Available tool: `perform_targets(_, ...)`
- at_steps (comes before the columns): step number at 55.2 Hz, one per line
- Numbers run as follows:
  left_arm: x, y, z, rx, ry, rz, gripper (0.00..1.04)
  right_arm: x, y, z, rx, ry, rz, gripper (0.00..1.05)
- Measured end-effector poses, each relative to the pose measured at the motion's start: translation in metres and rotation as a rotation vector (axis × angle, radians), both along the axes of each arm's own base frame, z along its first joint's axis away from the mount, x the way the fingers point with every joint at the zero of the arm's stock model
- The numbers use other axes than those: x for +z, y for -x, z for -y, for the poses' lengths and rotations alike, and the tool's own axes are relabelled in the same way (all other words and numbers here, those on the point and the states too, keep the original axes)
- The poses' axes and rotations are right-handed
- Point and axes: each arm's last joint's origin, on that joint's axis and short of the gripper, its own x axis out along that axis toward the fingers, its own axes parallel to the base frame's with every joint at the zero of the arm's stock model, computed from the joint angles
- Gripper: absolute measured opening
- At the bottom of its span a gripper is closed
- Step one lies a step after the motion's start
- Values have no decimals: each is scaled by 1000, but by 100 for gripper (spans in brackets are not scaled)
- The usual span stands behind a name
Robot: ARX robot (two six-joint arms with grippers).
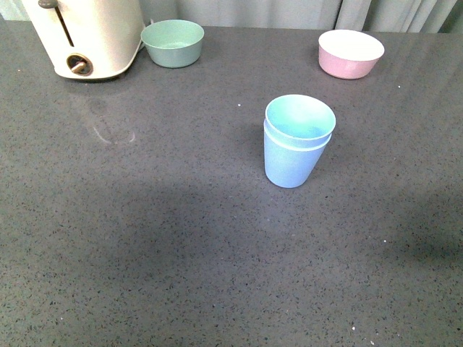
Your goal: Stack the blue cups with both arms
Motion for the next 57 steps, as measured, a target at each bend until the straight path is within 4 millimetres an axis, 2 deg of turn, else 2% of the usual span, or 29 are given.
perform_targets(12,0,0,0,0,0,0,96,0,0,0,0,-1,0,97)
perform_targets(57,0,0,0,0,0,0,96,0,0,0,0,-1,0,96)
